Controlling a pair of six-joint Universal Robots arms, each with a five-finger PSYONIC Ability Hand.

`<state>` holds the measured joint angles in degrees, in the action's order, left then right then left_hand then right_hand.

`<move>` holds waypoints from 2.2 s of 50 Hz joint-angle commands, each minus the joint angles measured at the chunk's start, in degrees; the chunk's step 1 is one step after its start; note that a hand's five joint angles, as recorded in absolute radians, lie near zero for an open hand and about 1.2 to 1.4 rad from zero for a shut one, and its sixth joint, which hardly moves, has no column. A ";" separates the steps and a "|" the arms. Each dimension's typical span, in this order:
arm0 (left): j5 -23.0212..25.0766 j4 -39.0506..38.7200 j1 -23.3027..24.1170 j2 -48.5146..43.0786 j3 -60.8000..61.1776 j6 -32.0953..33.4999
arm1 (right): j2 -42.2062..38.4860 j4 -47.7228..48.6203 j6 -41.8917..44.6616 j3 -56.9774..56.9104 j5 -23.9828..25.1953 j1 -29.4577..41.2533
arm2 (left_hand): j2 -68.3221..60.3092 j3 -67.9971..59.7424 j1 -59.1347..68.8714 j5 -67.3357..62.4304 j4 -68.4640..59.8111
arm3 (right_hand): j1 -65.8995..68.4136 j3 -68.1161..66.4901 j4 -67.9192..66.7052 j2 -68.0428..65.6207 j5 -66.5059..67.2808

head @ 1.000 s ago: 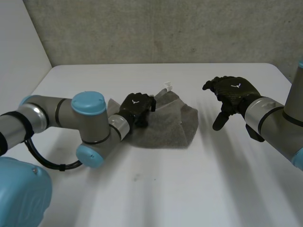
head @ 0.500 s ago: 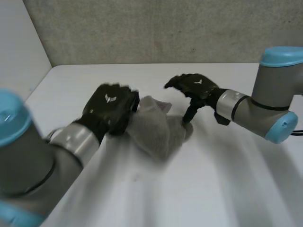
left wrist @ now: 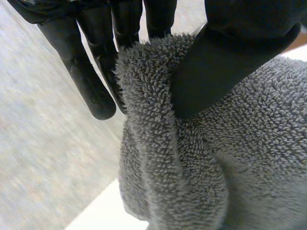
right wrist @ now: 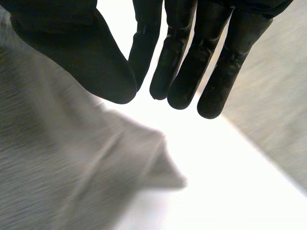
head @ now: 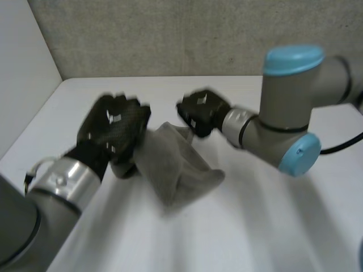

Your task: Fold the towel.

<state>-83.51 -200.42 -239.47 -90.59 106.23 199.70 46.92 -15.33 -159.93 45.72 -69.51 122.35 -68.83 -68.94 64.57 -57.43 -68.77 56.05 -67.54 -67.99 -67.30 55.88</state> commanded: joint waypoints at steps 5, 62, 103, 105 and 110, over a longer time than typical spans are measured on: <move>-0.95 -6.66 -0.38 -6.62 -16.84 1.13 | 15.65 22.19 -13.04 12.70 -15.04 -2.73 | -9.52 -9.41 13.77 -10.91 -9.57 | 23.95 -12.46 -12.01 -12.70 14.12; 10.48 6.53 -22.34 -5.56 8.38 0.86 | 16.27 7.60 3.02 35.30 -4.68 -5.37 | 38.60 38.70 -34.34 37.20 38.54 | -42.09 53.59 54.04 53.35 -51.93; 13.99 6.80 -31.14 -1.26 12.07 -1.77 | 2.39 7.60 -1.78 21.95 -3.44 16.34 | 40.11 40.22 -35.85 38.71 40.05 | -30.99 42.48 42.93 42.24 -40.82; 13.99 6.80 -31.05 -1.26 12.07 -1.77 | 1.43 7.86 -1.52 21.95 -3.26 16.69 | 40.11 40.22 -35.85 38.71 40.05 | -29.49 40.98 41.43 40.74 -39.32; 13.99 6.80 -30.97 -1.26 12.25 -1.86 | 0.54 9.26 -1.35 21.86 -3.52 17.04 | 40.44 40.55 -36.19 39.05 40.39 | -22.76 34.25 34.71 34.02 -32.59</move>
<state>-69.52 -193.60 -270.55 -91.82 118.36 197.87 48.50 -7.47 -161.55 67.47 -72.93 138.97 -25.51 -25.51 25.67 -15.31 -25.38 20.65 -24.16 -23.95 -23.09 13.17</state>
